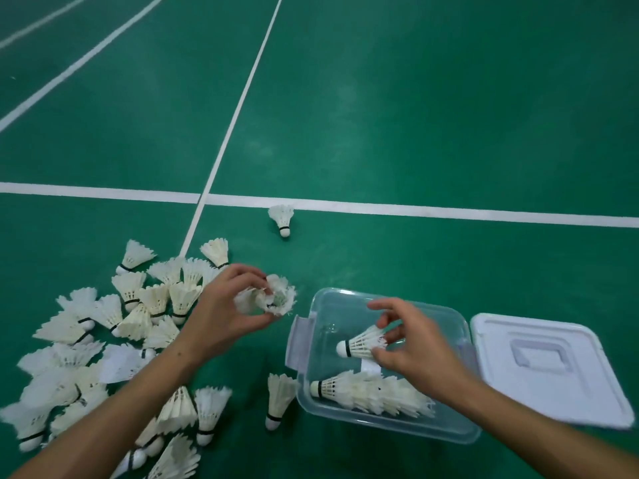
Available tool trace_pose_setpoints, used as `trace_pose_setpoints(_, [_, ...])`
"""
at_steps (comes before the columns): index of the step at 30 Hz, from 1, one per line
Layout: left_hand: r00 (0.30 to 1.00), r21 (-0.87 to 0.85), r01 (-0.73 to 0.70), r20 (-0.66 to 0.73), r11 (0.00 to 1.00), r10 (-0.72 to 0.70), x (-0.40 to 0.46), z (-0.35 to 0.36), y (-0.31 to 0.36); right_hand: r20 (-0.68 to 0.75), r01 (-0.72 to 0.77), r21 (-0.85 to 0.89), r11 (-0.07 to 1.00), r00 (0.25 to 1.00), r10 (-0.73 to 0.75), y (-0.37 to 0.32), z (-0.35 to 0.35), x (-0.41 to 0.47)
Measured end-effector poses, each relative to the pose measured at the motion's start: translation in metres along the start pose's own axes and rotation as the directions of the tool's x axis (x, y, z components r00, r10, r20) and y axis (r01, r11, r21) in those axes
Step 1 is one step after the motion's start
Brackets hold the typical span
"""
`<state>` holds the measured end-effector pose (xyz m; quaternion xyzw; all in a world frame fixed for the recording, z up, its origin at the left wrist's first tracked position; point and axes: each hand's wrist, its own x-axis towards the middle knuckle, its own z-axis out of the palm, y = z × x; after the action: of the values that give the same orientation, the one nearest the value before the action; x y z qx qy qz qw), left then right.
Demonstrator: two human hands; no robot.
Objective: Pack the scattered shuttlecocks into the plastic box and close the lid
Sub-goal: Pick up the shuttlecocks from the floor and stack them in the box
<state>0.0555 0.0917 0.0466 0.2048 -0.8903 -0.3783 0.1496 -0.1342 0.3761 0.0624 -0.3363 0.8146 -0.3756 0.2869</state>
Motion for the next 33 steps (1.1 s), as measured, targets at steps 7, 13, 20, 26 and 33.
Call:
trace_pose_setpoints(7, [0.99, 0.001, -0.139, -0.037, 0.99, 0.139, 0.019, 0.008, 0.056, 0.046, -0.053, -0.023, 0.998, 0.997, 0.054, 0.038, 0.062, 0.03])
trace_pose_setpoints(13, [0.983, 0.006, -0.183, 0.018, 0.983, 0.183, 0.021, 0.018, 0.074, 0.016, -0.151, -0.028, 0.988, 0.988, 0.151, 0.057, 0.082, 0.036])
trace_pose_setpoints(20, [0.97, 0.038, -0.233, 0.084, 0.972, 0.229, 0.024, 0.019, 0.086, 0.009, -0.147, 0.083, 0.986, 0.989, 0.147, 0.037, 0.039, 0.018])
trace_pose_setpoints(26, [0.927, 0.158, -0.329, 0.24, 0.931, 0.287, 0.042, 0.038, 0.101, -0.255, 0.155, 0.201, 0.967, 0.961, -0.101, -0.015, -0.023, -0.019])
trace_pose_setpoints(33, [0.9, 0.138, -0.305, 0.365, 0.942, 0.238, 0.063, 0.065, 0.117, -0.156, 0.332, -0.404, 0.852, 0.893, -0.422, -0.006, -0.021, -0.008])
